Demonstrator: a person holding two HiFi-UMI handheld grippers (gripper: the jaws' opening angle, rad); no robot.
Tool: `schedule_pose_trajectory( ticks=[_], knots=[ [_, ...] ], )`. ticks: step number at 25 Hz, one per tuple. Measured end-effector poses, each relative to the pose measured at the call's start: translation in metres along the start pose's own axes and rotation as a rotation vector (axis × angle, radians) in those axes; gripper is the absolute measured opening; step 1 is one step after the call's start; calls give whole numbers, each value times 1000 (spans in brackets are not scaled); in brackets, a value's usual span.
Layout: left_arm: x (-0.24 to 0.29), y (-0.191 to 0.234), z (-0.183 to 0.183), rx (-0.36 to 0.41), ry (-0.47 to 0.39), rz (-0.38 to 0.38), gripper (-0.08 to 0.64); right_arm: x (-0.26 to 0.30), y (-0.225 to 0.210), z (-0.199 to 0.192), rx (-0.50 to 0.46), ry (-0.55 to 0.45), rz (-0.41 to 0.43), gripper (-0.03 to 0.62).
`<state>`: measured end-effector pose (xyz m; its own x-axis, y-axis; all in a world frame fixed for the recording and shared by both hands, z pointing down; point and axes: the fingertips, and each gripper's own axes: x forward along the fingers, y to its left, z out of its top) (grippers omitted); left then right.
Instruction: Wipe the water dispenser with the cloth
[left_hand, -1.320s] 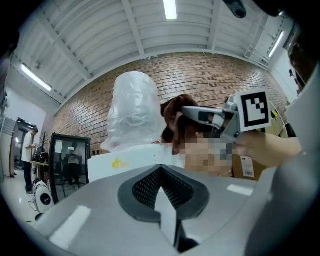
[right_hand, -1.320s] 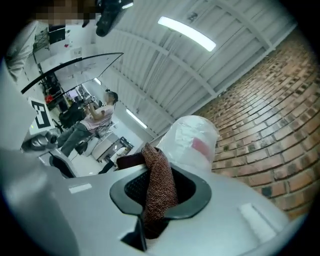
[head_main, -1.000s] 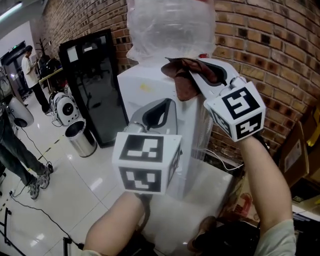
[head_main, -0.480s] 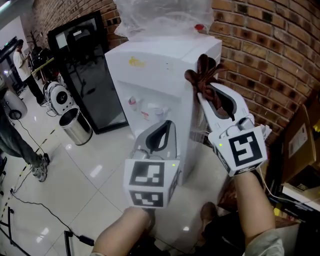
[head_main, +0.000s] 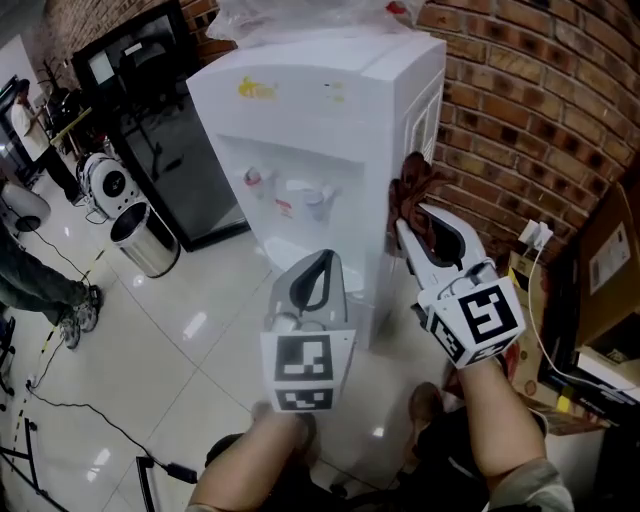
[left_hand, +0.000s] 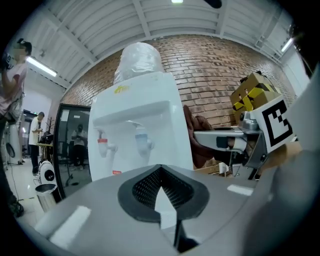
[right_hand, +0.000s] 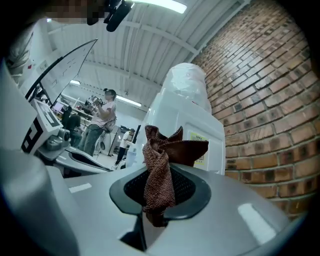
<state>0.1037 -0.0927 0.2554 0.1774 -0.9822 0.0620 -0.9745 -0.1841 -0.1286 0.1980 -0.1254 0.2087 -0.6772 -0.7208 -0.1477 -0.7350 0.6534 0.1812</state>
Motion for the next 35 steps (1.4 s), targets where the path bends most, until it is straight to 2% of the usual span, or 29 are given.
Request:
schedule_pose_trajectory(
  ticks=[7,13,21,25,32,35],
  knots=[
    [3,-1,-31,34,28,-8,0,-6,4,-24,39,78,8,78],
    [7,-1,-45,-1,48,0,0,-14,15,-70,88,252,69,78],
    [7,-14,-57,6,70,-6,0,-21,29,-105,165,379,116,78],
    [7,-18,-70,11,83,3,0,-24,34,-134,190,474,137,78],
    [7,-15,-140,13,172,49,0,-28,34,-184,168,618,172,80],
    [6,-9,-176,-17,226,84,0,-31,36,-206,183,683,198,80]
  ],
)
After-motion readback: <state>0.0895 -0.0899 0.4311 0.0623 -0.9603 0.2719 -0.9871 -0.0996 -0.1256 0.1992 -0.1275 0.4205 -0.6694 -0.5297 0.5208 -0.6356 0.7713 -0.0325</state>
